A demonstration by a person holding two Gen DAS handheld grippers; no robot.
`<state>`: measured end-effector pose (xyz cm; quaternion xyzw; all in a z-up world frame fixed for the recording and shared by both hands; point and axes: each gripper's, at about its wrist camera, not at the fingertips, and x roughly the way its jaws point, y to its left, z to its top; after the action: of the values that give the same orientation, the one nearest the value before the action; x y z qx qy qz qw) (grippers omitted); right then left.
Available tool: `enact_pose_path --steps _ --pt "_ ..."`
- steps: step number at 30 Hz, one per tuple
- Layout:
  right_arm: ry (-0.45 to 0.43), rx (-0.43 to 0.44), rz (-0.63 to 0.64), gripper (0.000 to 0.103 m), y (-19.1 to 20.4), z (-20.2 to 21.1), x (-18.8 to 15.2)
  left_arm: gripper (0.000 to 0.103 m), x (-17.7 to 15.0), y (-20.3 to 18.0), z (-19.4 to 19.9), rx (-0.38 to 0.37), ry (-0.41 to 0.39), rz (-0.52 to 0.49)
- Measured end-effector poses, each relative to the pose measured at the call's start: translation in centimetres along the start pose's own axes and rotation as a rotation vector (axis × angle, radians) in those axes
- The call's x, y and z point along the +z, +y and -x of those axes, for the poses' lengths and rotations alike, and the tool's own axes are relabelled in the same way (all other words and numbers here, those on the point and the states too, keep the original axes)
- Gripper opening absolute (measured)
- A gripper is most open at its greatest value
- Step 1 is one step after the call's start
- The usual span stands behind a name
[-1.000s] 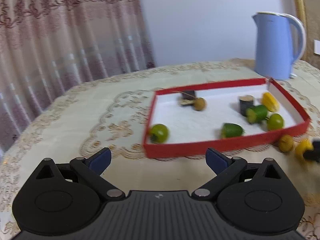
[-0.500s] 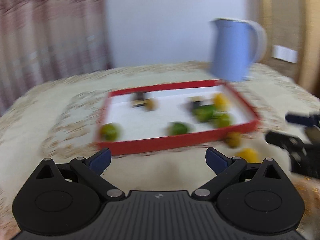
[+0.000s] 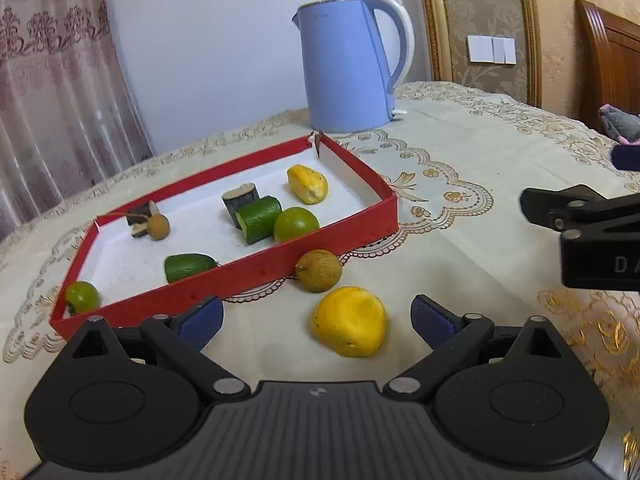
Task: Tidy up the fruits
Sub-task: 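Grasp the yellow lemon on the table with the left tool, then lift and carry the yellow lemon over the tray with the left tool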
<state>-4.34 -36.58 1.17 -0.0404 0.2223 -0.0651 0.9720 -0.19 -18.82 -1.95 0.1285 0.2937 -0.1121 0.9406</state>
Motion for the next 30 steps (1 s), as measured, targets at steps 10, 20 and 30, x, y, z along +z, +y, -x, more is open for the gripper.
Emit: enact_pose_path --steps 10,20,30 --pt "-0.021 0.105 -0.056 0.103 -0.9 0.3 -0.7 0.040 0.1 0.5 -2.0 -0.137 0.085 0.091" --pt "-0.024 0.142 -0.017 0.103 1.1 -0.5 -0.2 0.024 0.0 3.7 0.3 -0.186 0.034 0.132" --pt "-0.064 0.139 -0.038 0.103 1.6 0.3 0.6 0.025 0.1 3.0 -0.3 -0.190 0.020 0.125"
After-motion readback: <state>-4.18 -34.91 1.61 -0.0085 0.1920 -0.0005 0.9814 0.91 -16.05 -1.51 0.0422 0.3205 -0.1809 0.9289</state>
